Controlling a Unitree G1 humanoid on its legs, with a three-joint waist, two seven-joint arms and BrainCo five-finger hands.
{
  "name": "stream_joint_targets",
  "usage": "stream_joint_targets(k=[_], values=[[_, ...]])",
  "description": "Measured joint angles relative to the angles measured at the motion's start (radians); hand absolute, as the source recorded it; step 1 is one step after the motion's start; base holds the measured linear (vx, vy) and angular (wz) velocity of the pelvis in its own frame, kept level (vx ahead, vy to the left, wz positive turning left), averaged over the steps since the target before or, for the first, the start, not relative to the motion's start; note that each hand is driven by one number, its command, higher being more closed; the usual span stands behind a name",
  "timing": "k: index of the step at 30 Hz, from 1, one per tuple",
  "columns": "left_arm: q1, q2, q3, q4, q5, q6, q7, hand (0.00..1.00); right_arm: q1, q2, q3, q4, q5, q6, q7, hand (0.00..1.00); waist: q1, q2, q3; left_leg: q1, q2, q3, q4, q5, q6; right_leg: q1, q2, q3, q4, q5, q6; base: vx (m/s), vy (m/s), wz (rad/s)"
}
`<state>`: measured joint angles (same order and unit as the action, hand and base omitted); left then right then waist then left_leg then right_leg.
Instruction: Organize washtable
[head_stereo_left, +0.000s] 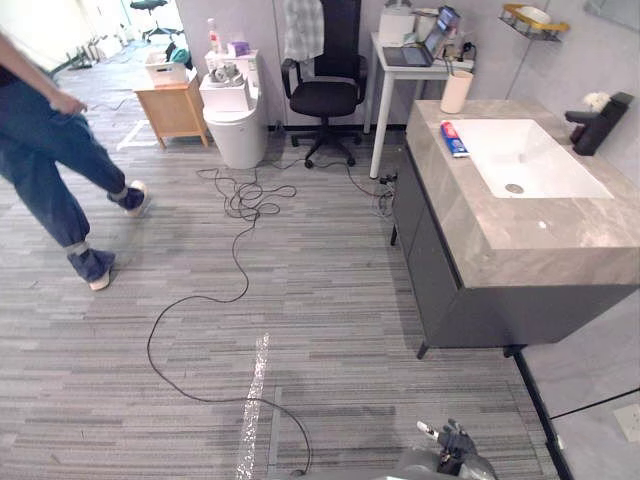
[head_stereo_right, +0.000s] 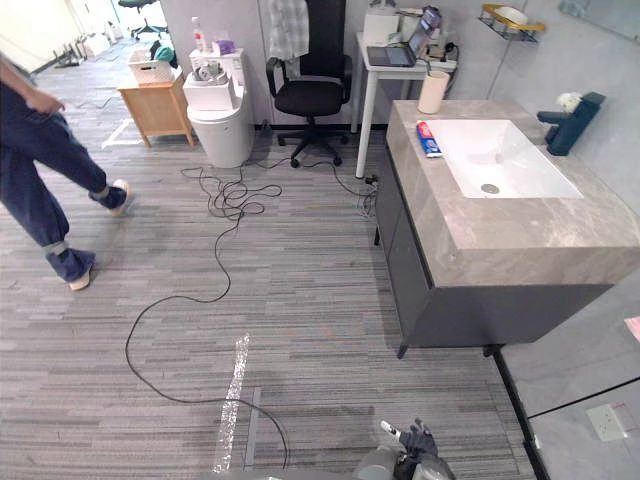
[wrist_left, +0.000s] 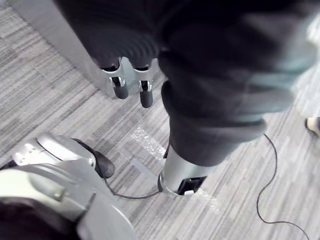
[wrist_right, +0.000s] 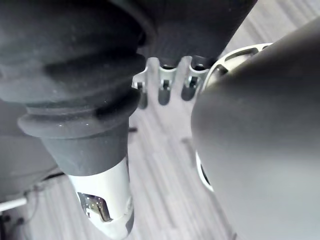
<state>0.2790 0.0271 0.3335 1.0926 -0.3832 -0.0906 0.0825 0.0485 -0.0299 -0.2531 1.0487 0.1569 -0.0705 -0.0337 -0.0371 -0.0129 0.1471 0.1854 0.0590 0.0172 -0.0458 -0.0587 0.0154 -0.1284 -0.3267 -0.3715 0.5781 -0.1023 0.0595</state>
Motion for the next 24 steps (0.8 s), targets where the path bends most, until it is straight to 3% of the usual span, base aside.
stream_joint_targets(k=[2,3,4,5,8,9,10,11,12,13,14,16,17,18,19,20,22,24], values=[[-0.006,0.011,-0.020,0.001,0.005,0.000,-0.014,0.00,0.001,0.004,0.020,-0.008,0.008,-0.001,0.011,0.00,-0.001,0.001,0.015,-0.014,0.037,-0.019,0.036,-0.033,-0.003,-0.028,0.078,0.013,-0.090,-0.016,0.013,0.10,0.013,0.15],[-0.019,0.025,-0.027,0.005,0.010,0.000,-0.021,0.00,-0.002,0.006,0.029,-0.013,0.012,-0.001,0.013,0.00,0.000,-0.011,0.027,-0.020,0.052,-0.026,0.058,-0.051,-0.007,-0.054,0.114,0.016,-0.198,0.002,0.033,0.22,-0.033,0.20],[-0.029,0.037,-0.027,0.008,0.027,0.007,-0.025,0.00,-0.005,0.013,0.031,-0.014,0.015,-0.001,0.015,0.00,0.000,-0.027,0.040,-0.017,0.055,-0.031,0.075,-0.076,-0.012,-0.064,0.135,0.012,-0.359,0.064,0.050,0.24,-0.063,0.15],[-0.032,0.040,-0.025,0.008,0.044,0.007,-0.029,0.00,-0.006,0.015,0.031,-0.014,0.024,0.000,0.015,0.00,-0.001,-0.031,0.043,-0.019,0.054,-0.032,0.084,-0.089,-0.019,-0.068,0.136,0.006,-0.406,0.079,0.055,0.28,-0.130,0.14],[-0.037,0.052,-0.025,0.008,0.112,0.006,-0.046,0.00,-0.006,0.022,0.018,-0.015,0.033,0.000,0.018,0.00,-0.004,-0.044,0.047,0.006,0.044,-0.061,0.116,-0.163,-0.049,-0.090,0.117,-0.034,-0.435,0.085,0.043,0.29,-0.202,0.31],[-0.038,0.055,-0.025,0.008,0.135,0.006,-0.057,0.00,-0.005,0.025,0.011,-0.015,0.033,0.000,0.017,0.00,-0.006,-0.046,0.044,0.017,0.047,-0.082,0.118,-0.182,-0.056,-0.087,0.120,-0.024,-0.411,0.094,0.015,0.51,-0.351,0.63],[-0.041,0.041,-0.025,0.009,0.158,0.009,-0.063,0.00,-0.005,0.021,-0.017,-0.026,0.032,-0.001,0.019,0.00,-0.012,-0.025,0.026,0.022,0.088,-0.103,0.120,-0.210,-0.069,-0.111,0.154,-0.014,-0.329,0.098,-0.013,0.47,-0.296,0.61],[-0.033,0.033,-0.023,0.014,0.163,0.010,-0.069,0.00,0.001,0.018,-0.027,-0.031,0.029,-0.001,0.019,0.00,-0.012,0.008,0.008,0.014,0.120,-0.113,0.161,-0.226,-0.096,-0.124,0.179,-0.016,-0.294,0.083,-0.035,0.50,-0.253,0.44],[-0.032,0.016,-0.006,0.017,0.162,0.006,-0.067,0.00,0.000,0.015,-0.046,-0.029,0.030,0.000,0.019,0.00,-0.006,0.024,0.005,-0.024,0.145,-0.110,0.263,-0.243,-0.130,-0.120,0.199,-0.031,-0.274,0.070,-0.062,0.52,-0.268,0.17],[-0.030,0.009,0.010,0.017,0.161,0.007,-0.065,0.00,-0.001,0.016,-0.058,-0.020,0.032,0.001,0.018,0.00,-0.005,0.028,0.003,-0.076,0.156,-0.110,0.394,-0.238,-0.151,-0.105,0.217,-0.037,-0.270,0.045,-0.080,0.63,-0.331,-0.08],[-0.026,0.007,0.023,0.016,0.160,0.011,-0.061,0.00,0.002,0.020,-0.065,-0.012,0.043,0.002,0.014,0.00,-0.006,0.025,0.003,-0.130,0.160,-0.113,0.554,-0.202,-0.228,-0.074,0.236,-0.036,-0.276,0.026,-0.096,0.53,-0.293,-0.19],[-0.023,-0.004,0.024,0.016,0.160,0.018,-0.057,0.00,0.008,0.018,-0.064,-0.012,0.045,0.002,0.009,0.00,-0.004,0.033,-0.003,-0.181,0.177,-0.108,0.720,-0.156,-0.294,-0.026,0.271,-0.032,-0.300,0.013,-0.122,0.40,-0.158,-0.32],[-0.025,0.002,0.032,0.012,0.159,0.021,-0.052,0.00,0.008,0.016,-0.058,-0.014,0.030,0.002,-0.005,0.00,-0.005,0.032,-0.003,-0.233,0.212,-0.049,0.853,-0.154,-0.282,0.016,0.301,-0.011,-0.331,-0.013,-0.135,0.49,-0.121,-0.42],[-0.026,0.010,0.043,-0.003,0.155,0.022,-0.048,0.00,0.007,0.015,-0.042,-0.010,0.025,0.003,-0.015,0.00,-0.002,0.033,-0.002,-0.271,0.262,0.068,0.972,-0.189,-0.216,0.066,0.320,0.017,-0.364,-0.021,-0.134,0.48,-0.096,-0.42],[-0.028,0.013,0.051,-0.005,0.151,0.022,-0.045,0.00,0.005,0.017,-0.041,-0.002,0.021,0.005,-0.016,0.00,0.000,0.028,-0.002,-0.278,0.277,0.119,1.005,-0.205,-0.192,0.096,0.324,0.033,-0.383,-0.021,-0.134,0.46,-0.052,-0.59],[-0.027,0.012,0.065,-0.005,0.129,0.022,-0.032,0.00,0.001,0.021,-0.035,0.024,0.019,0.008,-0.019,0.00,0.009,-0.003,0.000,-0.287,0.286,0.202,1.019,-0.232,-0.147,0.149,0.324,0.074,-0.418,-0.013,-0.123,0.53,0.042,-0.80],[-0.028,0.010,0.070,-0.010,0.094,0.022,-0.019,0.00,0.003,0.022,-0.022,0.039,0.020,0.016,-0.035,0.00,0.028,-0.012,-0.001,-0.331,0.284,0.241,0.977,-0.263,-0.129,0.207,0.318,0.131,-0.450,-0.010,-0.119,0.47,0.125,-0.97],[-0.036,0.014,0.072,-0.030,0.055,0.017,-0.003,0.00,-0.002,0.029,-0.024,0.049,0.019,0.021,-0.052,0.00,0.036,-0.043,0.015,-0.407,0.261,0.221,0.791,-0.263,-0.136,0.248,0.271,0.195,-0.459,-0.009,-0.103,0.28,0.227,-1.00]])
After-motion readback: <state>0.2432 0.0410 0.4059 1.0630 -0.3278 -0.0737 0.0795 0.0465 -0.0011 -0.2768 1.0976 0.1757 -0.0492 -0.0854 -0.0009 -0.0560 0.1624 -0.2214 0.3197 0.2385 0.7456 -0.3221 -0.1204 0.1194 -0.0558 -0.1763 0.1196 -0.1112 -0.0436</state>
